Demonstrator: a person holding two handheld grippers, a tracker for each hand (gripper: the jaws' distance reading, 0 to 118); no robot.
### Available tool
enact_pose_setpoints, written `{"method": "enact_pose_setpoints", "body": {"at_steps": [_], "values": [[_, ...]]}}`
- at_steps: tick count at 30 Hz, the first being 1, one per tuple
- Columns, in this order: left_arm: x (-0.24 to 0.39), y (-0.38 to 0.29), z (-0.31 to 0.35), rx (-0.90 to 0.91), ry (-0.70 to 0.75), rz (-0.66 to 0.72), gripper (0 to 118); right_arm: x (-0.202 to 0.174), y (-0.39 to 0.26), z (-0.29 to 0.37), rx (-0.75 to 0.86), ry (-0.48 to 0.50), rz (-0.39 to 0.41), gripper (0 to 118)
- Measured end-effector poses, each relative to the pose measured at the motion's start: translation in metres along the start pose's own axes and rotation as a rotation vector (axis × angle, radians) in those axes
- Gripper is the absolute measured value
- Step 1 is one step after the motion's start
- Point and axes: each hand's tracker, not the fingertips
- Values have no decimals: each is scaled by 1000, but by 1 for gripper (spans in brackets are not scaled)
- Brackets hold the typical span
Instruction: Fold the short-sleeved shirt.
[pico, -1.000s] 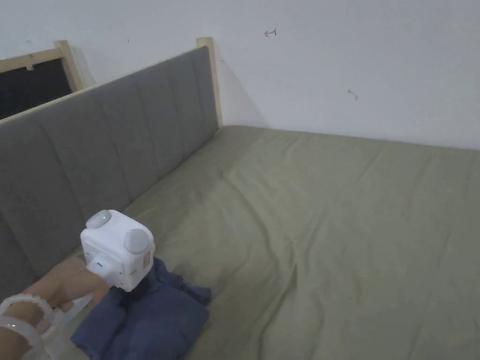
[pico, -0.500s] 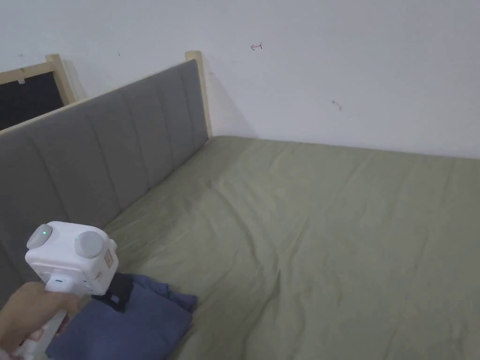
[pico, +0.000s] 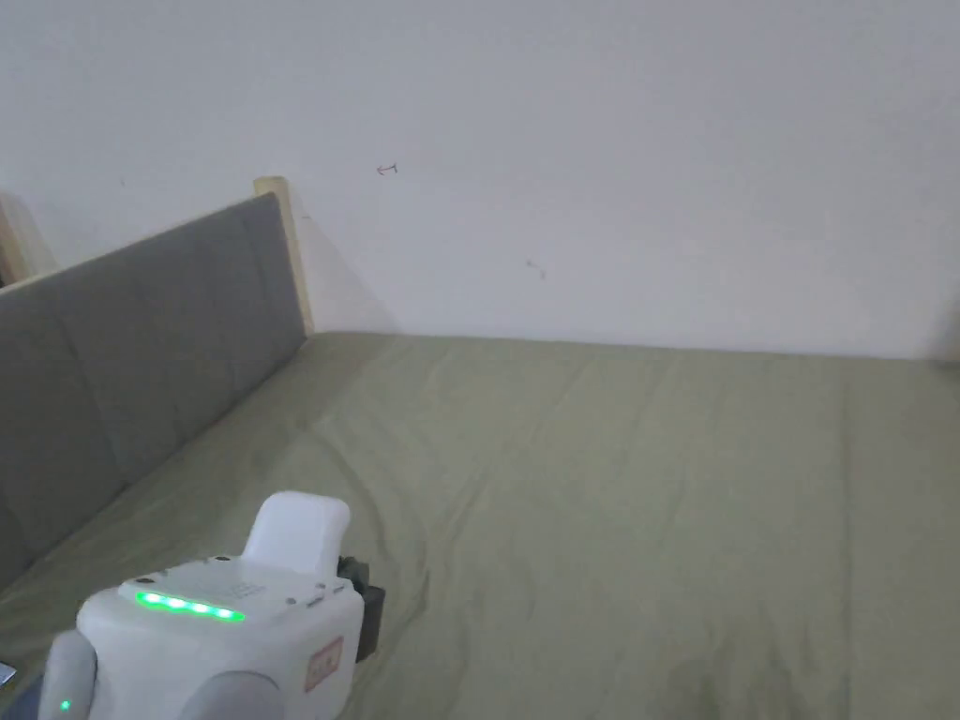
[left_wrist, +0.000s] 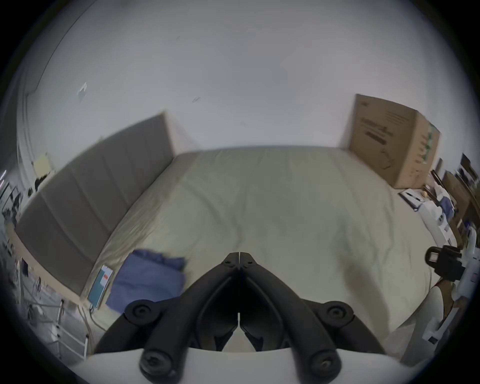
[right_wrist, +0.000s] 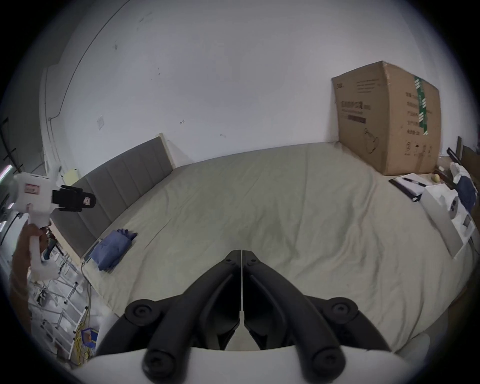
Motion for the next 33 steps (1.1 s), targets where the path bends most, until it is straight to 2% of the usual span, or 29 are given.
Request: {"method": "enact_pose_setpoints", "body": {"at_steps": [2,3,6,8,9,10,16,17,18,19,20,21,24,25,27,29,31,33], "values": [[44,-2,12,72,1,-38,0,3,2,1,13,-23,19,2],[64,-7,19,125,-5,-56,0,22,4,18,36,-45,44,2],[114,-30,35,204,10,-50,0,39,7,37,89,-156,113,2],[139,-45,39,245,34,-87,0,72,-7,28,124,-220,109,2],[149,-48,39,240,70,-90,0,78,-9,30,125,-200,99,2],[155,-52,38,256,46,-100,0,85,-11,31,134,-200,91,2],[161,-43,46,307,60,-90,0,66,5,60,212,-244,111,2],[158,-41,48,319,58,-72,3,64,5,63,228,-244,107,2],[156,-38,51,326,66,-55,17,62,5,65,238,-249,100,2],[153,-36,52,327,67,-48,33,64,11,68,252,-250,95,8],[150,-33,53,320,65,-31,50,63,13,71,269,-246,90,21],[147,-30,53,312,66,-19,68,61,15,73,282,-247,92,43],[139,-24,59,295,5,24,75,61,24,79,300,-235,96,61],[136,-22,62,297,0,31,81,60,26,80,306,-231,92,83],[135,-19,68,301,7,38,83,62,30,82,320,-221,84,109],[130,-12,70,278,0,48,83,59,32,84,334,-218,83,112],[121,-9,71,258,-133,125,85,59,35,85,335,-209,85,113],[114,-4,70,235,-185,184,100,58,37,85,329,-204,90,118]]}}
